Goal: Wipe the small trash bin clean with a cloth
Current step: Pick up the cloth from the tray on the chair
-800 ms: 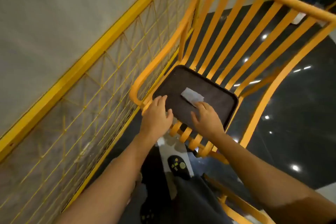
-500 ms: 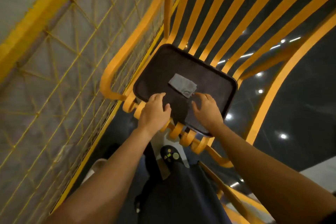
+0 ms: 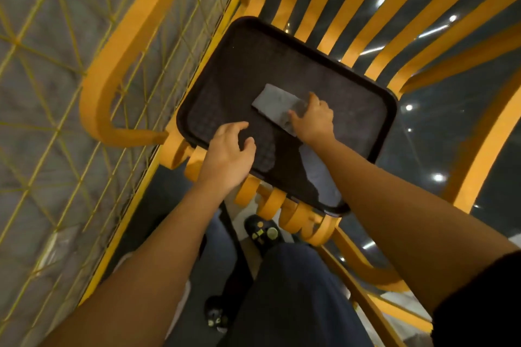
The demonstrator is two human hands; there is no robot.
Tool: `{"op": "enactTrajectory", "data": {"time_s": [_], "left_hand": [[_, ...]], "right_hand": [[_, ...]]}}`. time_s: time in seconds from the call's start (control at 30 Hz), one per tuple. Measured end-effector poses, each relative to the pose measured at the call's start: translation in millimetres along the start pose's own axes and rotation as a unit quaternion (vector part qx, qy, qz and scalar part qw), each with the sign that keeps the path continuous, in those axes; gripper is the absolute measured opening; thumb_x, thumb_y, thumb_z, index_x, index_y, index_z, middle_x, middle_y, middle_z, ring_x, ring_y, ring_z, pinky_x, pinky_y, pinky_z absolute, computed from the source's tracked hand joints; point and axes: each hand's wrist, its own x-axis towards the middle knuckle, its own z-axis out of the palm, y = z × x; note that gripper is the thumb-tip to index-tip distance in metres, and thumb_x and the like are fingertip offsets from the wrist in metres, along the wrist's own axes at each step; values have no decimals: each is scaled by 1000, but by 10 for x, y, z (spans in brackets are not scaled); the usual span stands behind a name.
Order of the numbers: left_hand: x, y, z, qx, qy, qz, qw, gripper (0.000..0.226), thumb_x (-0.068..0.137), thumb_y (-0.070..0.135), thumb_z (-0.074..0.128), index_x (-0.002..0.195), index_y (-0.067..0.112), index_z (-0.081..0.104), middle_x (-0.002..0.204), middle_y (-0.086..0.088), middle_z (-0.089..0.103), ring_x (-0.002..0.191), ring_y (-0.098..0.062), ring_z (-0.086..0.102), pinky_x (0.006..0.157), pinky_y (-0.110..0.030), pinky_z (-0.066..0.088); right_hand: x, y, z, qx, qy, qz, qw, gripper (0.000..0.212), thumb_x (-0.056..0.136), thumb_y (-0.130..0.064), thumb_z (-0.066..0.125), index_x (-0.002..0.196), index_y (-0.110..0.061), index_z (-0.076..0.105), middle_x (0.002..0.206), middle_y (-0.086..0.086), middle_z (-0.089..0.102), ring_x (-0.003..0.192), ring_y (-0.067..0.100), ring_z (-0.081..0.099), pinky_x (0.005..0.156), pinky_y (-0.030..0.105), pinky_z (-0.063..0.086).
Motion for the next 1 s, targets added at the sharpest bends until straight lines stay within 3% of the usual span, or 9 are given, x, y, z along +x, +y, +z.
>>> {"op": "enactTrajectory", "data": {"time_s": [0.13, 0.23, 0.33, 0.4, 0.53, 0.67, 0.83, 0.93, 1.0], "left_hand": [[-25, -129, 54, -25, -1, 0, 1000, 36, 95, 30, 42, 131, 25, 45, 140, 2, 39, 127, -16, 40, 96, -26, 35], [-81, -212, 51, -46, 12, 13, 999, 35, 95, 28, 43, 130, 23, 47, 138, 1, 41, 126, -15, 41, 96, -25, 35], [-170, -305, 20, -82, 31, 19, 996, 34, 94, 25, 45, 128, 22, 48, 136, 2, 43, 126, -13, 41, 93, -20, 35], [-235, -381, -17, -110, 50, 15, 993, 33, 94, 24, 45, 127, 23, 49, 135, 3, 44, 124, -11, 43, 88, -14, 33], [-406, -567, -144, -174, 111, 22, 978, 30, 93, 20, 48, 123, 21, 54, 128, 5, 51, 120, -6, 45, 90, -13, 34], [-635, -906, -295, -266, 158, 11, 951, 32, 92, 19, 50, 124, 15, 53, 130, 0, 52, 123, -13, 47, 104, -32, 40], [-1148, -1529, -287, -349, 112, -41, 929, 53, 88, 40, 53, 136, 20, 41, 138, -3, 47, 127, -14, 44, 106, -41, 39], [-1567, -1888, -185, -409, 143, -67, 899, 58, 78, 52, 60, 128, 26, 49, 129, 1, 55, 120, -11, 50, 101, -34, 44], [-1792, -2114, -89, -460, 184, -105, 862, 51, 79, 46, 63, 124, 24, 53, 120, -1, 61, 113, -15, 56, 96, -35, 47]], "right_hand": [[130, 26, 116, -86, 28, 48, 995, 62, 89, -45, 52, 136, -10, 35, 140, 18, 30, 127, 36, 29, 105, 46, 29], [115, 27, 160, -64, 61, 43, 995, 46, 86, -37, 57, 122, -9, 46, 129, 16, 39, 118, 35, 37, 99, 43, 35], [-22, -15, 203, 118, 46, -21, 992, 13, 84, -18, 58, 87, -19, 45, 88, 1, 51, 83, 22, 52, 62, 18, 48], [-195, -106, 220, 207, 29, -61, 976, 28, 83, -10, 56, 73, -27, 35, 71, -5, 44, 63, 11, 48, 42, 7, 39], [-647, -356, 306, 307, -53, -101, 945, 27, 82, -8, 57, 81, -32, 44, 83, -6, 52, 73, 10, 57, 55, 13, 50], [-1154, -523, 554, 355, -236, -100, 899, 22, 86, -9, 56, 102, -23, 58, 97, 6, 63, 85, 20, 64, 67, 29, 56], [-1711, -622, 1001, 394, -461, -81, 791, 22, 90, -6, 48, 110, -3, 58, 104, 15, 63, 103, 29, 59, 91, 38, 48], [-2043, -672, 1326, 369, -554, -88, 741, 26, 92, -6, 44, 113, -8, 60, 100, 9, 68, 96, 19, 65, 79, 29, 56], [-2258, -699, 1571, 293, -529, -137, 785, 23, 91, -6, 48, 107, -16, 61, 91, 2, 69, 84, 9, 67, 67, 19, 53]]}}
